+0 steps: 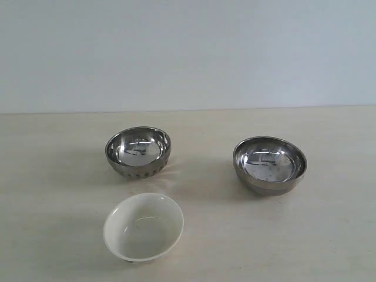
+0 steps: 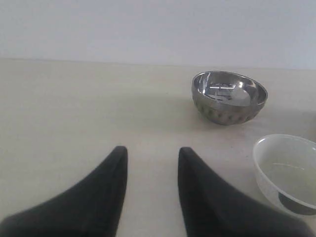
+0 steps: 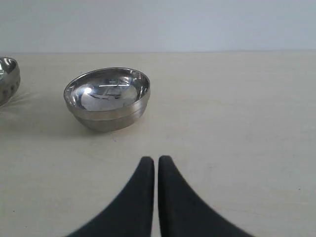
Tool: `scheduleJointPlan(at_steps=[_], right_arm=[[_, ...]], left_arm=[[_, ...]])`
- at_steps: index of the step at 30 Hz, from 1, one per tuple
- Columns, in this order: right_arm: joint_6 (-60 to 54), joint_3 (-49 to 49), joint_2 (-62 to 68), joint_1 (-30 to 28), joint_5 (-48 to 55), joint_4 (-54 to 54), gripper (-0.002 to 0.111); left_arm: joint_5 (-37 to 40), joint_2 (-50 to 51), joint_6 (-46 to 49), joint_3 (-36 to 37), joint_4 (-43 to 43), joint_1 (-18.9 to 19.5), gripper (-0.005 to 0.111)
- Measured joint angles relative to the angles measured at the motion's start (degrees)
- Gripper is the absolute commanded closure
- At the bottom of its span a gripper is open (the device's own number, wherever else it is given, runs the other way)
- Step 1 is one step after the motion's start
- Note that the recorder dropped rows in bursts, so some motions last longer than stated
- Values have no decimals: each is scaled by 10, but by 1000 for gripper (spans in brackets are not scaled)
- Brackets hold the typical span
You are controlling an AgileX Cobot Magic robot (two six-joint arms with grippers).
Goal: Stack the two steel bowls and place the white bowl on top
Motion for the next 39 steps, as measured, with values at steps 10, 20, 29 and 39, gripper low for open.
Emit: scheduleJointPlan(at_steps=[10, 20, 29, 39], right_arm=[[-41, 1, 0, 0, -89, -25, 108], [97, 1, -1, 0, -390, 1, 108], [188, -132, 22, 0, -329, 9, 108], [161, -317, 242, 0, -202, 2, 106]], left_arm=[[0, 0, 0, 0, 0, 0, 74], [0, 0, 0, 0, 0, 0, 74], [0, 0, 0, 0, 0, 0, 74], [0, 0, 0, 0, 0, 0, 74]])
